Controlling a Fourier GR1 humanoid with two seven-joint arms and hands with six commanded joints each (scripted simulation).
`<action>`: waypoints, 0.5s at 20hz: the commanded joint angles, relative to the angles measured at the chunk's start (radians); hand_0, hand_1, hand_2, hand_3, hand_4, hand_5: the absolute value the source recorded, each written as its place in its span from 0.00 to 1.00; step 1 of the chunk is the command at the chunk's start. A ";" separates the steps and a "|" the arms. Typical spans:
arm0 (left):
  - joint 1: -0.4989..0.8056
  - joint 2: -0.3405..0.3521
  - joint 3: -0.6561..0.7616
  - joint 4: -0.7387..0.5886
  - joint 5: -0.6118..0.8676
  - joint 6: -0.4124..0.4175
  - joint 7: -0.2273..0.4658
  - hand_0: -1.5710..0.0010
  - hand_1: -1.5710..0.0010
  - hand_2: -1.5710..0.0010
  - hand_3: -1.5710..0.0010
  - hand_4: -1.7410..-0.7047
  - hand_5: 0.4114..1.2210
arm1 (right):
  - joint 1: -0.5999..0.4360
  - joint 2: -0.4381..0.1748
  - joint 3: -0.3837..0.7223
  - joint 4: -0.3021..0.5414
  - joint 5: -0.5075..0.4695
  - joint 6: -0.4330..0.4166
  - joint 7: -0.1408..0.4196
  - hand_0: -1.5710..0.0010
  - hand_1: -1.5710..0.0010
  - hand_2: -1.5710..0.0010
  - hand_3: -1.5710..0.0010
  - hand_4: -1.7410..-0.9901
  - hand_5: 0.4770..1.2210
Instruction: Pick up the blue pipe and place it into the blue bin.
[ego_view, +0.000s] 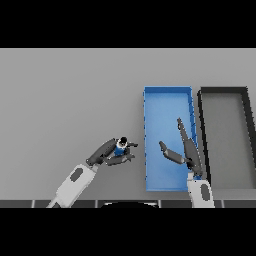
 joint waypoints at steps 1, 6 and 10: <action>-0.010 -0.005 0.007 -0.023 0.008 0.009 -0.004 0.06 0.05 0.05 0.09 0.03 0.96 | 0.005 0.003 0.001 0.003 0.003 -0.004 -0.007 1.00 1.00 1.00 1.00 0.74 0.17; -0.022 -0.004 -0.001 -0.126 0.045 -0.008 0.026 0.02 0.02 0.02 0.07 0.01 0.99 | 0.007 -0.007 -0.008 0.003 0.003 -0.006 -0.023 1.00 1.00 1.00 1.00 0.77 0.17; -0.042 -0.007 -0.016 -0.184 0.037 0.001 0.100 0.01 0.01 0.01 0.05 0.00 0.99 | 0.017 -0.016 -0.011 -0.010 0.001 -0.002 -0.048 1.00 1.00 1.00 1.00 0.80 0.17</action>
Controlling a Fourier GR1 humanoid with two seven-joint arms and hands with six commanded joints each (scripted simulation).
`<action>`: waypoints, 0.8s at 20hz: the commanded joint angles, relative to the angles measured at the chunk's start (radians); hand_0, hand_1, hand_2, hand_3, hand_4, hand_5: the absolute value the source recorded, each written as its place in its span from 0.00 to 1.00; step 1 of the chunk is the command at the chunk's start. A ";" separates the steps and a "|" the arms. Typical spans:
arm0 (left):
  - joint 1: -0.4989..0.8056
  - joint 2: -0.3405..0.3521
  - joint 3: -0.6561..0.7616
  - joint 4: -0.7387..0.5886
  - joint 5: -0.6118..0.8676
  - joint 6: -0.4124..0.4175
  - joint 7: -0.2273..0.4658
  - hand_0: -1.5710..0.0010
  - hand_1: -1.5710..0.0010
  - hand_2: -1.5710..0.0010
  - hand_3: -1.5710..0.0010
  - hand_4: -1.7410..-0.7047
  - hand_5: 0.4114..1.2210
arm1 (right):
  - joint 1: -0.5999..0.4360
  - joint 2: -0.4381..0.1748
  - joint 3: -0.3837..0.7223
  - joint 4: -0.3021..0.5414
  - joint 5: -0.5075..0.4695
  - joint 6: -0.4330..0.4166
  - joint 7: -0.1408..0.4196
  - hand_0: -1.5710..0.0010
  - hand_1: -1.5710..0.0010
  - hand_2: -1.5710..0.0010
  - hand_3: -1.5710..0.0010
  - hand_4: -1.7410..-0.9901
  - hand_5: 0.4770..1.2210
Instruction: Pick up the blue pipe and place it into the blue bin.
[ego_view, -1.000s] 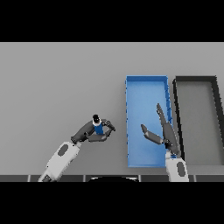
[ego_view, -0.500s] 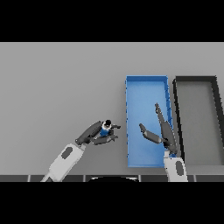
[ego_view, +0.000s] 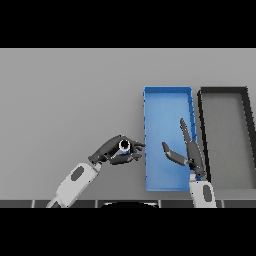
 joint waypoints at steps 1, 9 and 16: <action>-0.003 0.005 0.000 -0.017 0.003 0.002 0.027 0.01 0.01 0.00 0.05 0.00 1.00 | 0.007 0.008 0.005 -0.011 0.006 -0.009 -0.002 1.00 1.00 1.00 1.00 0.81 0.17; -0.012 0.011 0.002 -0.018 -0.009 -0.004 0.068 0.00 0.00 0.00 0.05 0.00 1.00 | 0.017 0.003 0.000 -0.022 0.000 -0.007 -0.011 1.00 1.00 1.00 1.00 0.75 0.17; -0.017 -0.003 -0.002 -0.016 -0.018 -0.001 0.078 0.00 0.00 0.00 0.05 0.00 1.00 | -0.067 -0.143 -0.022 -0.204 -0.390 0.291 0.069 1.00 1.00 1.00 1.00 0.61 0.08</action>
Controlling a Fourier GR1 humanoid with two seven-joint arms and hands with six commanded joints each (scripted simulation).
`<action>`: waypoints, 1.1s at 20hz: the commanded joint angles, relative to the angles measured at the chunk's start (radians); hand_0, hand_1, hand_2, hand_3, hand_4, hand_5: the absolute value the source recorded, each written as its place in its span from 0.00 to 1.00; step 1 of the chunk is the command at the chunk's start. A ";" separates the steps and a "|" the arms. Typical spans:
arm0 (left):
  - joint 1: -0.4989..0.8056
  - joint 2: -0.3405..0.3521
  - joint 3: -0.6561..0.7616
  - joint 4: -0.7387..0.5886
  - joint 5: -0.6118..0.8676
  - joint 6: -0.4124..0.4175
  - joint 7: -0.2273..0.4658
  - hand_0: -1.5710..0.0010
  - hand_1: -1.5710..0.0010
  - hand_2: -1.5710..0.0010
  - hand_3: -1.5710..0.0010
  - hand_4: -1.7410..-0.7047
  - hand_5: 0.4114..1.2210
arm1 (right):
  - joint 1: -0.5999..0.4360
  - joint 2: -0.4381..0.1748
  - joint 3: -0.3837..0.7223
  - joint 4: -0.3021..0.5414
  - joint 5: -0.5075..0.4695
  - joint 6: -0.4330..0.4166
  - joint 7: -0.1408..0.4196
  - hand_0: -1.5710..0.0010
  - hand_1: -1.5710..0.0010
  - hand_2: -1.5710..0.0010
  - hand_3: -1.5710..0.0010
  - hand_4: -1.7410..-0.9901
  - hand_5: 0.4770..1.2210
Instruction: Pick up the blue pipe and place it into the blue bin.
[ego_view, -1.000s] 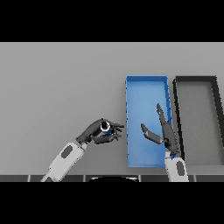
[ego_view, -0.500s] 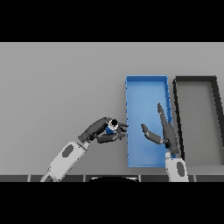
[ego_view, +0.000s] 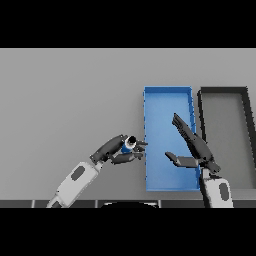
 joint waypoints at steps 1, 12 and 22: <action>-0.001 0.004 0.001 -0.005 -0.005 0.005 0.006 0.00 0.00 0.00 0.05 0.00 1.00 | -0.026 -0.027 0.016 -0.028 -0.022 0.025 0.048 1.00 1.00 1.00 1.00 0.58 0.05; 0.002 0.012 0.003 -0.010 0.000 -0.021 -0.024 0.00 0.00 0.00 0.05 0.00 1.00 | -0.328 -0.033 0.220 -0.041 -0.066 0.156 0.307 1.00 1.00 1.00 1.00 0.65 0.07; -0.001 0.011 -0.002 0.004 0.003 -0.055 -0.016 0.00 0.00 0.00 0.06 0.00 1.00 | -0.524 0.092 0.299 0.099 -0.062 0.196 0.370 0.97 0.95 0.93 0.97 0.66 0.04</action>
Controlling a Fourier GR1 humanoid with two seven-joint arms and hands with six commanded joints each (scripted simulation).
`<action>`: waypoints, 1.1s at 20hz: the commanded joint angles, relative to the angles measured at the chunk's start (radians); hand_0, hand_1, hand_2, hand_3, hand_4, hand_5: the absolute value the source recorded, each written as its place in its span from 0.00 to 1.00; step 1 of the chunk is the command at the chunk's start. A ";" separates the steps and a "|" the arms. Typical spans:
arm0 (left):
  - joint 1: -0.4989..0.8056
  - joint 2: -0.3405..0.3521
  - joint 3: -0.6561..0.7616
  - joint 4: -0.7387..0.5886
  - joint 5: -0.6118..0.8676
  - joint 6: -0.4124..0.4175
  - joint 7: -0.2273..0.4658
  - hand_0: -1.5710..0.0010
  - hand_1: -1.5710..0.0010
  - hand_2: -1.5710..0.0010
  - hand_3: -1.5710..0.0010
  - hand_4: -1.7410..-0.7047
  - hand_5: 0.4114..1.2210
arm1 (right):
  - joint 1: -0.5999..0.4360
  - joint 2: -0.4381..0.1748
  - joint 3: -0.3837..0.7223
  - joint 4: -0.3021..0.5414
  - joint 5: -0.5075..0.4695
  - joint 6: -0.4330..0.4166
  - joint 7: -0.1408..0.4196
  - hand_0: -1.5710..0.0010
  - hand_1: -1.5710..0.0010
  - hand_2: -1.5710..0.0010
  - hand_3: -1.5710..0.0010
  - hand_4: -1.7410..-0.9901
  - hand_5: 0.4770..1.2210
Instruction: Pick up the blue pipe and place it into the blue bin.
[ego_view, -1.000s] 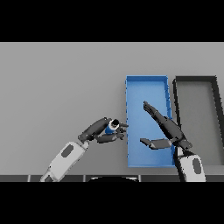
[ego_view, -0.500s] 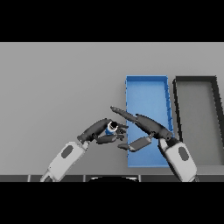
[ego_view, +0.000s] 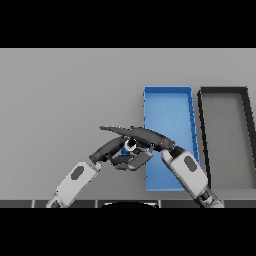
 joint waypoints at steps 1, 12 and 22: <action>-0.008 0.014 -0.001 0.002 -0.036 0.009 -0.019 0.11 0.16 0.16 0.18 0.00 1.00 | -0.028 0.008 -0.001 0.024 -0.009 0.010 0.013 0.88 0.86 0.85 0.90 0.59 0.04; 0.006 -0.033 0.044 0.010 -0.031 -0.021 0.010 0.11 0.12 0.17 0.13 0.04 1.00 | -0.069 0.040 0.040 0.090 -0.061 0.038 -0.111 0.09 0.09 0.09 0.13 0.40 0.73; -0.015 0.051 0.030 -0.004 -0.139 -0.084 -0.024 0.62 0.65 0.68 0.65 0.51 1.00 | -0.078 -0.006 0.072 0.072 -0.115 -0.023 -0.093 0.01 0.01 0.01 0.01 0.33 0.97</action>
